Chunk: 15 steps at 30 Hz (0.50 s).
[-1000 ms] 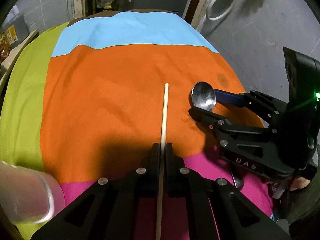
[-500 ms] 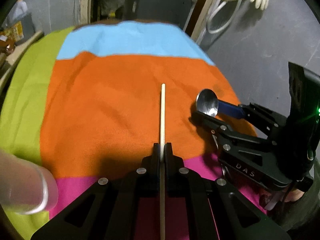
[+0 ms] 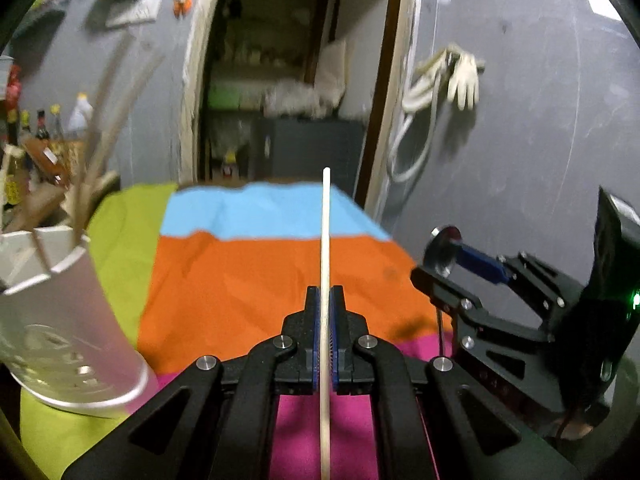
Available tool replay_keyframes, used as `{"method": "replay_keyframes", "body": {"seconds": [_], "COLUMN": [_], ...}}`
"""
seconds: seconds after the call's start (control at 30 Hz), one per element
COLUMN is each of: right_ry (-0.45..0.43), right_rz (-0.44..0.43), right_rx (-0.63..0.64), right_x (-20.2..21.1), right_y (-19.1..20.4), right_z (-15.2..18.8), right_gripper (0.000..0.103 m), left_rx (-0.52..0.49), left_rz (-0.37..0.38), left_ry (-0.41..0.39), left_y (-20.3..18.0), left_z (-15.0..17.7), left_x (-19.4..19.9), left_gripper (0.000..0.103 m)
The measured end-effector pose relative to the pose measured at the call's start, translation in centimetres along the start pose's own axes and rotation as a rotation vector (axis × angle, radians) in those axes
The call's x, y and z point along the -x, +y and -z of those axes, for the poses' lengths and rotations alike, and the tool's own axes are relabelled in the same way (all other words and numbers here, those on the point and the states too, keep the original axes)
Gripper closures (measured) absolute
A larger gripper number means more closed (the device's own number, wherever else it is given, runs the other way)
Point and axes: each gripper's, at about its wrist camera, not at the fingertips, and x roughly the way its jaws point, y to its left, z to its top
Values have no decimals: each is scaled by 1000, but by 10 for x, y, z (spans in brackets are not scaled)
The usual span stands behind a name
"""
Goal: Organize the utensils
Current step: 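Lift the chopstick and spoon and carry them over the white holder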
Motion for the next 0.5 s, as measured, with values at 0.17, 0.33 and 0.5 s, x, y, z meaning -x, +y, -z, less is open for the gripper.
{"method": "replay_keyframes", "body": {"seconds": [0.17,0.33,0.5], "right_ry": [-107,-209,-272], "right_rz": [56,100,98], "right_rx": [18,18,28], "right_x": [20,38,52], "right_y": [6,13,21], "right_z": [-6,-19,-35], "right_gripper": [64,64,64], "left_rx": [14,27,51], "left_rz": [-4,-10,-6], "left_ry": [-112,-188,-251], "left_y": [-1,0,7], "left_z": [-3,-9,-16], "left_x": [17,35,59], "left_gripper": [101,101,101]}}
